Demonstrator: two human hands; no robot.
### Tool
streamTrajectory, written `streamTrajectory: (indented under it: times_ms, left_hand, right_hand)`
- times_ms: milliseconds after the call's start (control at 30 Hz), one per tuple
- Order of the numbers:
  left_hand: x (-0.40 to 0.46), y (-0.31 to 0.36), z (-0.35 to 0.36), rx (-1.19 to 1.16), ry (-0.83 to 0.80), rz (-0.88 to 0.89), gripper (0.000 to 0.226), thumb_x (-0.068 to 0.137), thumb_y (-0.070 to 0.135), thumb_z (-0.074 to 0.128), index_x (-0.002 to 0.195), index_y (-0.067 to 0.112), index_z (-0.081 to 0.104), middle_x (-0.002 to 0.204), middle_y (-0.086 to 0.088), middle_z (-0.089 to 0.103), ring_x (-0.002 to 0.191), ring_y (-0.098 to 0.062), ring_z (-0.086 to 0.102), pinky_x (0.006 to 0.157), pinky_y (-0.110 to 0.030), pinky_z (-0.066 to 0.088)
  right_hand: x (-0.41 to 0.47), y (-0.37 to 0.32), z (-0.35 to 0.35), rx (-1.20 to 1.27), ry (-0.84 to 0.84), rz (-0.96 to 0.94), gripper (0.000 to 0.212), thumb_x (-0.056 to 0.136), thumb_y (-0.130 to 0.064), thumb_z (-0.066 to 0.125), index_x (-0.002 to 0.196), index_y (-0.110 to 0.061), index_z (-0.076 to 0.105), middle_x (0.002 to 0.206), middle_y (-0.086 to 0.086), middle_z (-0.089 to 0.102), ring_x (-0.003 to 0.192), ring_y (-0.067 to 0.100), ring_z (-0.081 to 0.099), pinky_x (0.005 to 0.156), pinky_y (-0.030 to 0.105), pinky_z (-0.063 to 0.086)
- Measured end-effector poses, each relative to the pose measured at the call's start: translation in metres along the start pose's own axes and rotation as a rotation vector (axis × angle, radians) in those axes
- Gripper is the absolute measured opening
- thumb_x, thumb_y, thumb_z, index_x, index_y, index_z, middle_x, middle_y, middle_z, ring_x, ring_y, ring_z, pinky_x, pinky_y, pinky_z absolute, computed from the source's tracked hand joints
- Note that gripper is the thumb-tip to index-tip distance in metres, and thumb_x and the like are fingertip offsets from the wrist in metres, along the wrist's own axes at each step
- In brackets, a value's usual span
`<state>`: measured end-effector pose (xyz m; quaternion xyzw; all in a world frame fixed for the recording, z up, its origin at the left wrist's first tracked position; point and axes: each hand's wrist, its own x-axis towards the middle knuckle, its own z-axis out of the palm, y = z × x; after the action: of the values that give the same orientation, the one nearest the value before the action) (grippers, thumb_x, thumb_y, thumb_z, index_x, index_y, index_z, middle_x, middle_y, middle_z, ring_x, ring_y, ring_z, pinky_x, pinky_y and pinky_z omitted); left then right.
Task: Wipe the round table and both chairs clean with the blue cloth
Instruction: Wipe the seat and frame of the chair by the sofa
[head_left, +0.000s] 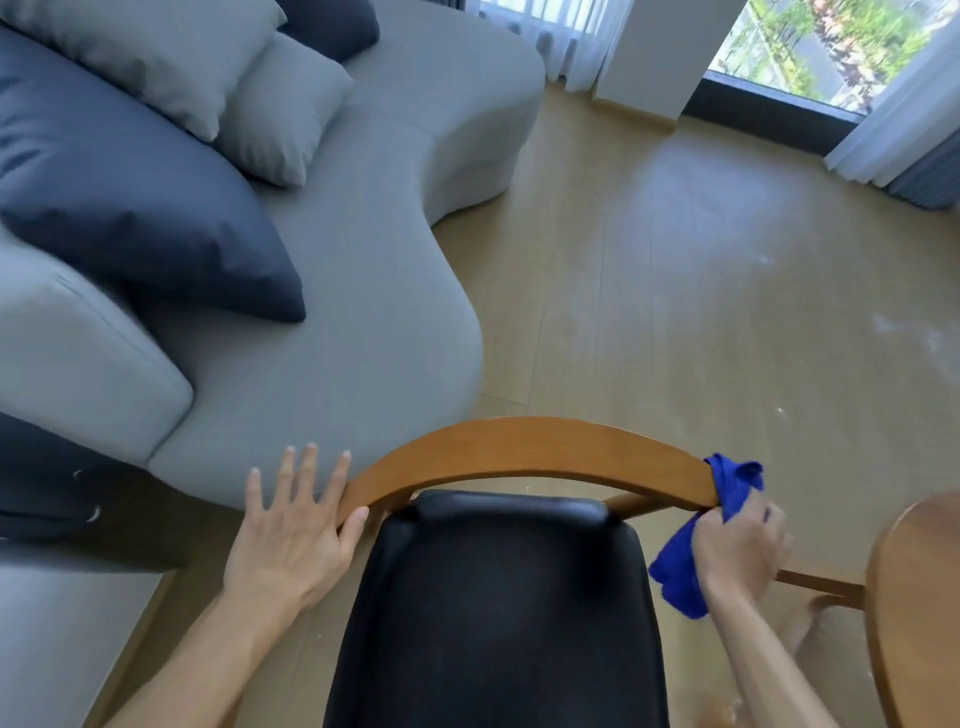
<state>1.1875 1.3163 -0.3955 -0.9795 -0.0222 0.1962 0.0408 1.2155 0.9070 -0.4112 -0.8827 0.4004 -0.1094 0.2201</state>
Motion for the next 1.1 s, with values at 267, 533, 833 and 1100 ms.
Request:
streamTrajectory:
  times_ms: [267, 533, 833, 1100]
  left_hand:
    - [0.009, -0.001, 0.009, -0.057, -0.044, -0.006, 0.084, 0.082, 0.063, -0.013, 0.154, 0.024, 0.004, 0.162, -0.004, 0.010, 0.149, -0.024, 0.004, 0.119, -0.046, 0.014]
    - [0.009, -0.001, 0.009, -0.042, -0.075, -0.021, 0.089, 0.077, 0.066, -0.015, 0.154, 0.026, 0.005, 0.161, -0.003, 0.013, 0.149, -0.022, 0.006, 0.118, -0.044, 0.016]
    - [0.013, 0.000, 0.013, -0.020, -0.018, -0.066, 0.093, 0.072, 0.075, -0.004, 0.151, 0.032, 0.018, 0.157, -0.002, 0.026, 0.147, -0.020, 0.015, 0.114, -0.042, 0.021]
    - [0.020, -0.007, 0.025, 0.016, 0.001, -0.089, 0.089, 0.078, 0.076, 0.009, 0.150, 0.028, 0.028, 0.152, -0.004, 0.037, 0.143, -0.024, 0.026, 0.110, -0.047, 0.026]
  right_hand:
    - [-0.046, -0.022, -0.001, 0.576, 0.220, 0.210, 0.033, 0.091, -0.020, 0.051, 0.123, -0.016, 0.053, 0.119, 0.007, 0.059, 0.111, 0.028, 0.057, 0.096, 0.038, 0.045]
    - [-0.024, -0.105, 0.021, -0.128, -0.059, -0.476, 0.044, 0.087, -0.018, 0.056, 0.130, -0.010, 0.051, 0.132, 0.012, 0.050, 0.115, 0.032, 0.047, 0.098, 0.039, 0.034]
    - [-0.164, -0.173, 0.079, -0.081, -0.251, -1.178, 0.037, 0.071, -0.018, 0.055, 0.107, -0.019, 0.062, 0.116, 0.007, 0.059, 0.088, 0.029, 0.053, 0.073, 0.037, 0.039]
    - [0.020, -0.044, -0.002, -0.224, -0.025, -0.606, 0.044, 0.072, -0.005, 0.068, 0.116, -0.007, 0.063, 0.115, 0.020, 0.058, 0.094, 0.041, 0.055, 0.078, 0.047, 0.048]
